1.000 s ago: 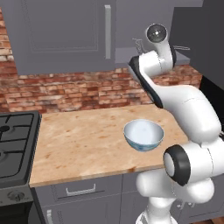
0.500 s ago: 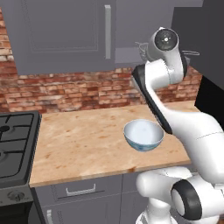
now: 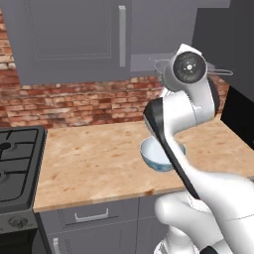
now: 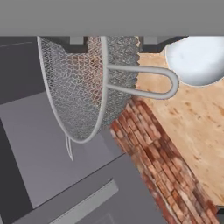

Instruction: Open the cabinet and setup a tea strainer by placing it in the bowl upright.

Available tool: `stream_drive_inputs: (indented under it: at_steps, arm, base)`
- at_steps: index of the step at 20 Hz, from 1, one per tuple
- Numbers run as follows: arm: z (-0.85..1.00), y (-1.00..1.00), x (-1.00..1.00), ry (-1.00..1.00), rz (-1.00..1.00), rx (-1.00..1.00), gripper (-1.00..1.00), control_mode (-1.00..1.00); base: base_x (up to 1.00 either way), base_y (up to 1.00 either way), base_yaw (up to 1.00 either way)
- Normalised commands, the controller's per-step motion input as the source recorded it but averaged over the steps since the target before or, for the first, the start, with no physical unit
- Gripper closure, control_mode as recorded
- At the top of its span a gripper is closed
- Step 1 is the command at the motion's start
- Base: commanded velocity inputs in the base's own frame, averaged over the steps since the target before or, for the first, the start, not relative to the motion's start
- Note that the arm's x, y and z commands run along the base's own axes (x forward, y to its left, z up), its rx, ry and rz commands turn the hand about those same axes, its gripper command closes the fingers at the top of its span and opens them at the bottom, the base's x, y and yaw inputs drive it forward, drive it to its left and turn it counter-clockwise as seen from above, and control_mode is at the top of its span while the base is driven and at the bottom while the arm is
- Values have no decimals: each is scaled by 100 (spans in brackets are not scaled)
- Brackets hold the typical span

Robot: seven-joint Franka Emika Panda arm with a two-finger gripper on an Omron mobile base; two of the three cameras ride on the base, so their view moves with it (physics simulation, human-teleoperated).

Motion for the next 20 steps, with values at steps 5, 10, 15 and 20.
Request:
stream_drive_inputs:
  at_steps: [5,10,15,20]
  arm:
    - [0,10,-96,3,-12,1,100,-100]
    - [-28,-9,-36,21,-12,11,100,-100]
    - [-50,-21,0,26,-16,17,100,-100]
    - [-76,-21,0,11,-16,8,100,-100]
  base:
    - [0,0,0]
    - [0,0,0]
    - [0,0,0]
    - [0,0,0]
